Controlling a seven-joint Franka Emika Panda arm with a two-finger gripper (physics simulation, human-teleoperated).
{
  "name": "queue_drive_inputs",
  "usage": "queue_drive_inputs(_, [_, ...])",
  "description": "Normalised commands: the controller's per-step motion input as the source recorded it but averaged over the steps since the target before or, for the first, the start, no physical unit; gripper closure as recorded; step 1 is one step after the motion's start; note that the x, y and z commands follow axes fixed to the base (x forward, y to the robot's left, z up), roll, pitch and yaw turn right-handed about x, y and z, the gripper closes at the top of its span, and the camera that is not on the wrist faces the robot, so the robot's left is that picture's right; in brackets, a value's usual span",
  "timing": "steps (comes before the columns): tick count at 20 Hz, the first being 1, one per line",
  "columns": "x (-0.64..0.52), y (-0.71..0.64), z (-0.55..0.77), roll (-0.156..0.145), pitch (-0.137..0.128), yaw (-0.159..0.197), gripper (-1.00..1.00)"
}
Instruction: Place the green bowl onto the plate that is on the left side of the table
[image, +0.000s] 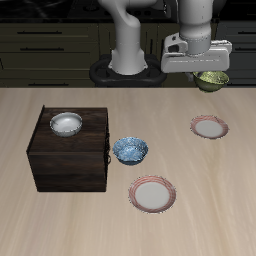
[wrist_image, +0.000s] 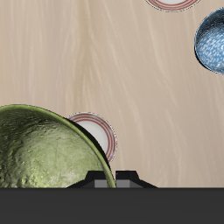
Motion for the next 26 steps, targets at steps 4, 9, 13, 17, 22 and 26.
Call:
queue_drive_inputs(4, [-0.26, 0.1, -0.02, 0.039, -0.019, 0.009, 1.0])
queue_drive_inputs(9, [-0.24, 0.17, -0.09, 0.039, -0.012, 0.017, 1.0])
queue_drive_inputs(13, [-0.23, 0.12, -0.06, 0.03, -0.035, 0.021, 1.0])
queue_drive_inputs(17, [-0.2, 0.23, -0.05, 0.053, -0.032, 0.04, 1.0])
queue_drive_inputs(22, [0.02, 0.1, -0.15, 0.008, -0.006, 0.004, 1.0])
queue_drive_inputs(26, [0.11, 0.01, -0.12, -0.005, -0.012, 0.025, 1.0])
